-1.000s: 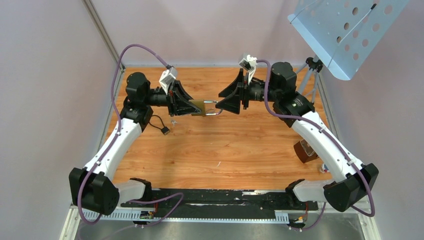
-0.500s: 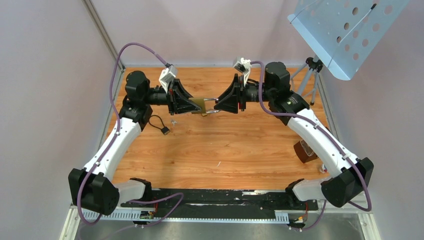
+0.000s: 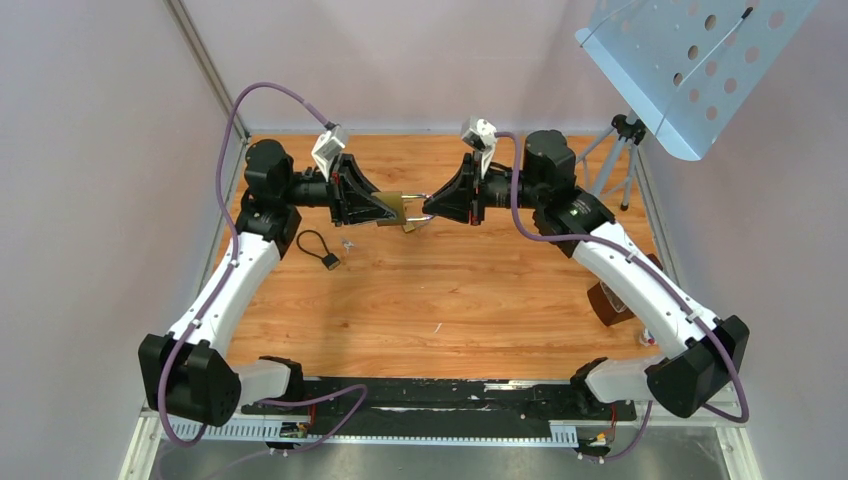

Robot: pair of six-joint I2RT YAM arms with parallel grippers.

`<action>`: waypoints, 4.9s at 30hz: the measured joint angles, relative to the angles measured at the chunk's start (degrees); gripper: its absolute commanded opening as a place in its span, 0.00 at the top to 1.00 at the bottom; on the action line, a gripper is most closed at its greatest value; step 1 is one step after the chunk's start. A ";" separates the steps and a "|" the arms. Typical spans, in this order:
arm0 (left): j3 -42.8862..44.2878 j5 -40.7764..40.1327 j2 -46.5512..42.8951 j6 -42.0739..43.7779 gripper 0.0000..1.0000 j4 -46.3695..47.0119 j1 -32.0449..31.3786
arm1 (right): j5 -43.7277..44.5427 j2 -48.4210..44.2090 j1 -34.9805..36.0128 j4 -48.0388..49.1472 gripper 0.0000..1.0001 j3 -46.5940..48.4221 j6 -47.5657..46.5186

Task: Lock with the key
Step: Lock the lock.

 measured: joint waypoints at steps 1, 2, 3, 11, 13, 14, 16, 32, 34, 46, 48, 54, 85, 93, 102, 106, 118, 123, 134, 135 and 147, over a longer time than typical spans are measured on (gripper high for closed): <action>0.00 0.50 0.20 -1.07 1.00 0.72 0.26 | 1.27 -0.33 0.48 0.74 1.00 -0.55 -0.24; 0.00 0.72 0.35 -1.86 1.00 1.18 0.42 | 2.67 -0.74 0.94 1.44 1.00 -1.18 -0.52; 0.00 0.96 0.46 -2.40 1.00 1.60 0.55 | 3.98 -1.16 1.33 2.25 1.00 -1.75 -0.81; 0.00 1.42 0.79 -4.63 1.00 4.96 1.11 | 10.71 -3.02 3.93 7.17 1.00 -4.61 -1.31; 0.00 1.14 0.92 -5.18 1.00 5.99 1.14 | 11.39 -2.95 4.26 8.17 1.00 -4.63 -0.63; 0.00 1.05 1.07 -5.55 1.00 6.75 1.14 | 11.45 -2.84 4.31 8.66 1.00 -4.63 0.07; -0.02 0.66 1.31 -6.47 1.00 8.57 0.87 | 11.37 -2.25 4.42 10.19 1.00 -4.63 1.99; -3.37 -6.21 1.46 -14.60 1.00 19.89 0.83 | 12.20 1.70 4.17 18.25 1.00 -3.74 5.16; -3.32 -7.04 1.57 -14.53 1.00 20.76 0.83 | 12.81 1.86 4.17 18.69 1.00 -3.45 3.98; 0.72 -5.84 9.68 -25.35 1.00 39.93 0.83 | 16.59 3.08 4.17 19.91 1.00 -1.29 -1.27; 1.79 -4.66 12.48 -29.14 1.00 45.40 0.85 | 16.17 3.45 4.17 20.90 1.00 -0.87 -1.44; 4.63 -3.74 17.09 -39.21 1.00 60.37 0.94 | 15.26 3.96 4.20 21.81 1.00 0.76 -2.08; -4.44 -30.58 -3.91 -27.41 1.00 25.70 -3.56 | 24.11 -4.98 1.73 36.79 0.16 -12.74 30.58; -4.44 -32.68 -5.11 -29.59 1.00 23.30 -3.56 | 19.96 2.60 1.75 44.87 0.48 -7.93 41.46; -4.44 -32.85 -5.40 -29.68 0.76 19.87 -3.56 | 17.40 7.34 1.66 48.89 0.87 -5.44 46.38; -4.44 -33.07 -6.34 -30.29 0.50 20.46 -3.56 | 16.48 7.58 1.49 49.24 1.00 -4.83 46.77; -6.29 -31.74 -7.52 -29.20 0.17 25.40 -2.38 | 15.65 6.49 1.20 42.93 1.00 -4.13 42.29; -6.43 -26.60 -6.67 -28.59 0.18 26.01 -1.44 | 15.26 4.35 0.20 39.98 1.00 -4.13 38.95; -6.47 -15.80 -2.93 -34.01 0.40 34.18 0.26 | 13.18 1.31 -0.17 39.71 1.00 -4.13 37.64; -6.47 -15.04 -2.73 -34.69 0.44 35.30 0.26 | 12.94 1.31 -0.17 39.71 1.00 -4.13 37.64; -6.64 -11.58 -2.84 -33.53 0.99 33.44 0.63 | 12.00 0.46 -0.07 40.19 1.00 -4.20 37.05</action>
